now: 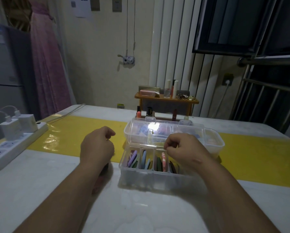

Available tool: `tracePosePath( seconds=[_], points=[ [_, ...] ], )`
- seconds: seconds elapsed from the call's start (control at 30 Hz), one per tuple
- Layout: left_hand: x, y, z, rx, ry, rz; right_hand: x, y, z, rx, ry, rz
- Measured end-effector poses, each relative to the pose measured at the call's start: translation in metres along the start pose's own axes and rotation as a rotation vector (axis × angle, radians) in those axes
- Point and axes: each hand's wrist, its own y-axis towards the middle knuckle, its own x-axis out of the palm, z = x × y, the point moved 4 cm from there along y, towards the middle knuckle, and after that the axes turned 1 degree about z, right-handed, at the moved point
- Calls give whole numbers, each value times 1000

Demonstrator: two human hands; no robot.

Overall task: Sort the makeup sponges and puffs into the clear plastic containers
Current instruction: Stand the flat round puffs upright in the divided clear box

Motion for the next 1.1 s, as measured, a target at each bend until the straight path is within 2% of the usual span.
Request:
tracePosePath(
  seconds=[0.17,0.3,0.4,0.7,0.83,0.97,1.1],
  points=[
    [-4,3,-15,-83,178,-71,5,2,3,3,24,14],
    [2,5,-21,-142,183,-172,6,3,3,-8,10,16],
    [7,6,-25,-122,238,-187,7,2,3,-5,18,12],
    [5,11,-29,-93,201,-57,9,3,4,-2,17,15],
    [1,11,-27,-49,128,53,8,3,4,-1,29,20],
    [-9,8,-16,56,191,251,6,3,5,2,84,52],
    [-12,2,-1,114,-36,275,3,4,5,-17,121,88]
  ],
)
